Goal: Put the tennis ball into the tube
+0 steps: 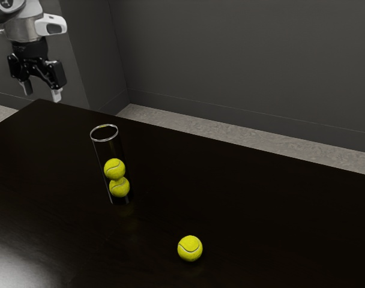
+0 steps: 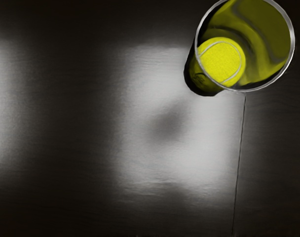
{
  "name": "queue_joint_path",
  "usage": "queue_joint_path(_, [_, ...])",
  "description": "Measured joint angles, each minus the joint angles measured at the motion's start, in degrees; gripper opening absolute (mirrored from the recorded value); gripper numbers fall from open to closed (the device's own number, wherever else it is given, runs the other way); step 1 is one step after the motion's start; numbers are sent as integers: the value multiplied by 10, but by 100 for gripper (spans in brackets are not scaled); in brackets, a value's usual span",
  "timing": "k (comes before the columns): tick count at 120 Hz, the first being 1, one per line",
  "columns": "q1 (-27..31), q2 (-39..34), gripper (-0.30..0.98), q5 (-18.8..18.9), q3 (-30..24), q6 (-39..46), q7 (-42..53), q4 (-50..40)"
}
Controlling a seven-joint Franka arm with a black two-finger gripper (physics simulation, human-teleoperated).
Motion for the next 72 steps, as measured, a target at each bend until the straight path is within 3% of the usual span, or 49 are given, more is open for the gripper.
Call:
queue_joint_path(18, [-7,-1,69,-2,0,-4,13,-1])
queue_joint_path(34, [-54,-2,69,-6,1,-3,21,-11])
queue_joint_path(52, [-132,10,69,-54,1,58,-6,-102])
queue_joint_path(72, [-201,79,69,-109,1,136,-40,-164])
